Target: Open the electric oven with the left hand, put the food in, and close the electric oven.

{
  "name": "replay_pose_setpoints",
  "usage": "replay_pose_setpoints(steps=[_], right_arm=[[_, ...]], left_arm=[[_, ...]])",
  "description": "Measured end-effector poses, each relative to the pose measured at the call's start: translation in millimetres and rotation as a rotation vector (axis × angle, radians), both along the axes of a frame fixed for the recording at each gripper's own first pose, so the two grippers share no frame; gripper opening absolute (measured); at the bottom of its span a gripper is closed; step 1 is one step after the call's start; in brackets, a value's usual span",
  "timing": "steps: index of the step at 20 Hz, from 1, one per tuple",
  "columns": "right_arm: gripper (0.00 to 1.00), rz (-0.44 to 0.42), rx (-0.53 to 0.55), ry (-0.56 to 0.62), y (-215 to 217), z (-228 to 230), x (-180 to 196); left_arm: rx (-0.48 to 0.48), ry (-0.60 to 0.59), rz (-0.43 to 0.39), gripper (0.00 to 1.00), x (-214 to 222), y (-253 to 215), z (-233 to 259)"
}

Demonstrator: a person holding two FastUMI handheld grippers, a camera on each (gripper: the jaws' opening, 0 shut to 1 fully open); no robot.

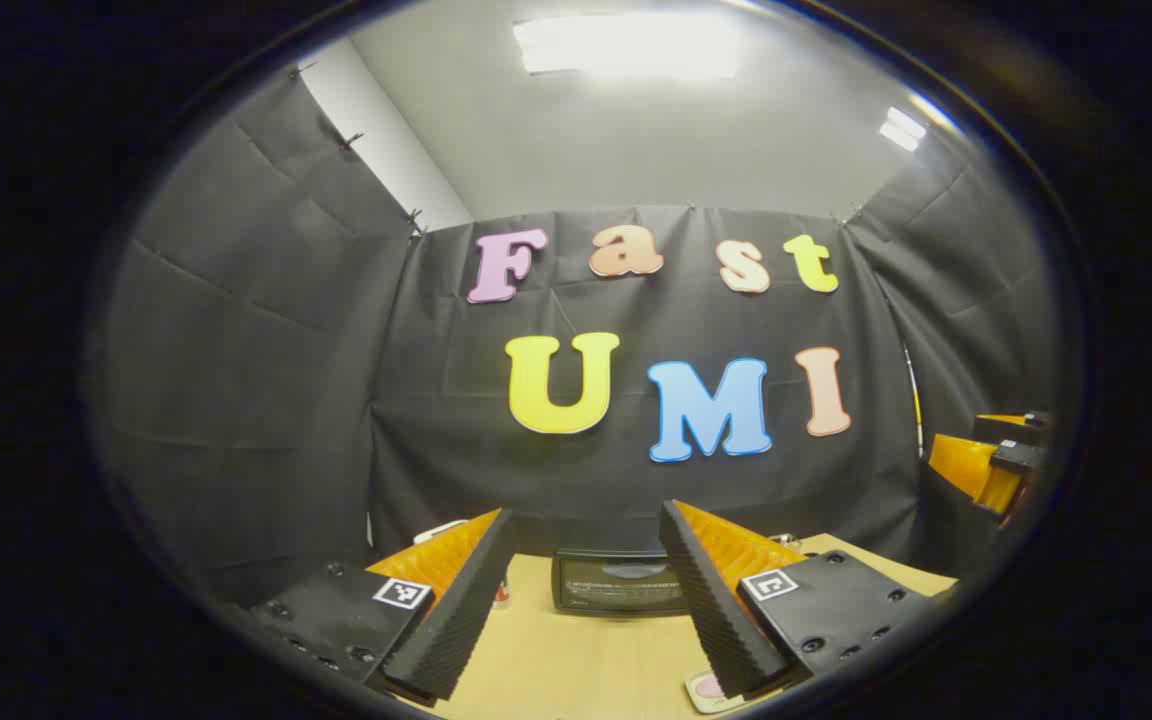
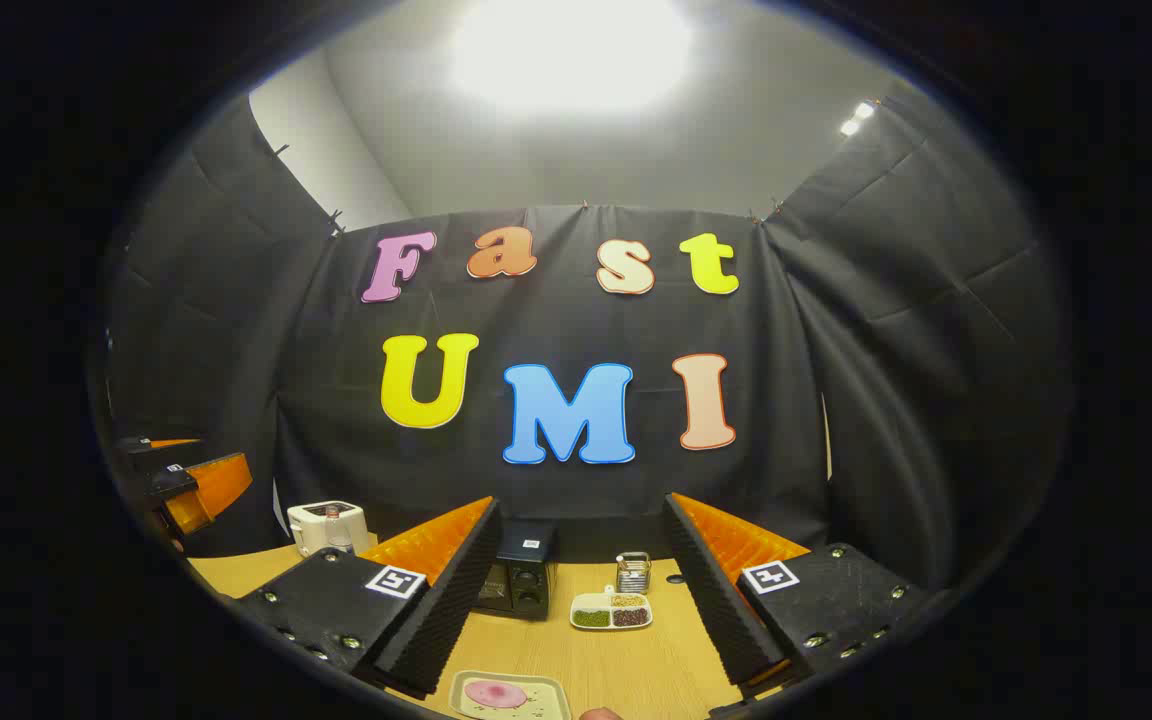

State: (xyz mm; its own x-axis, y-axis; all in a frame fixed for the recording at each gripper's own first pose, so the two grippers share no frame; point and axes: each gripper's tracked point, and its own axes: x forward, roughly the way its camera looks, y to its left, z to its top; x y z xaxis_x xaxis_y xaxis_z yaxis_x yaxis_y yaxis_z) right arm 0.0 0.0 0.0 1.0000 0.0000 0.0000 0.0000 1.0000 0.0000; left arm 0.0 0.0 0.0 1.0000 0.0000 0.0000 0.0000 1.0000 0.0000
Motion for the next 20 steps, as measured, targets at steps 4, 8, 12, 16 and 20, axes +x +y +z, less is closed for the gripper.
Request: replay_pose_setpoints(steps=[4, 8, 12, 16, 20], right_arm=[[0.99, -0.007, -0.010, -0.001, -11.4, -2.0, -4.8], [0.99, -0.011, 0.013, 0.009, -24.4, -6.7, -6.8], [0.99, 0.002, 0.036, 0.000, -32.5, -8.8, -5.2], [0.99, 0.065, 0.041, -0.002, -33.4, -16.2, -5.3], [0.99, 0.092, 0.047, 0.018, -31.8, -26.5, 0.2]], left_arm=[[-0.008, 0.009, -0.022, 1.00, 0.6, -19.7, -5.8], [0.012, 0.018, -0.028, 1.00, 2.7, -35.3, -9.1], [0.035, 0.027, -0.026, 1.00, 7.1, -47.0, -12.1], [0.056, 0.036, 0.007, 1.00, 20.6, -54.7, -19.5], [0.071, 0.043, -0.003, 1.00, 52.3, -62.9, -32.1]])
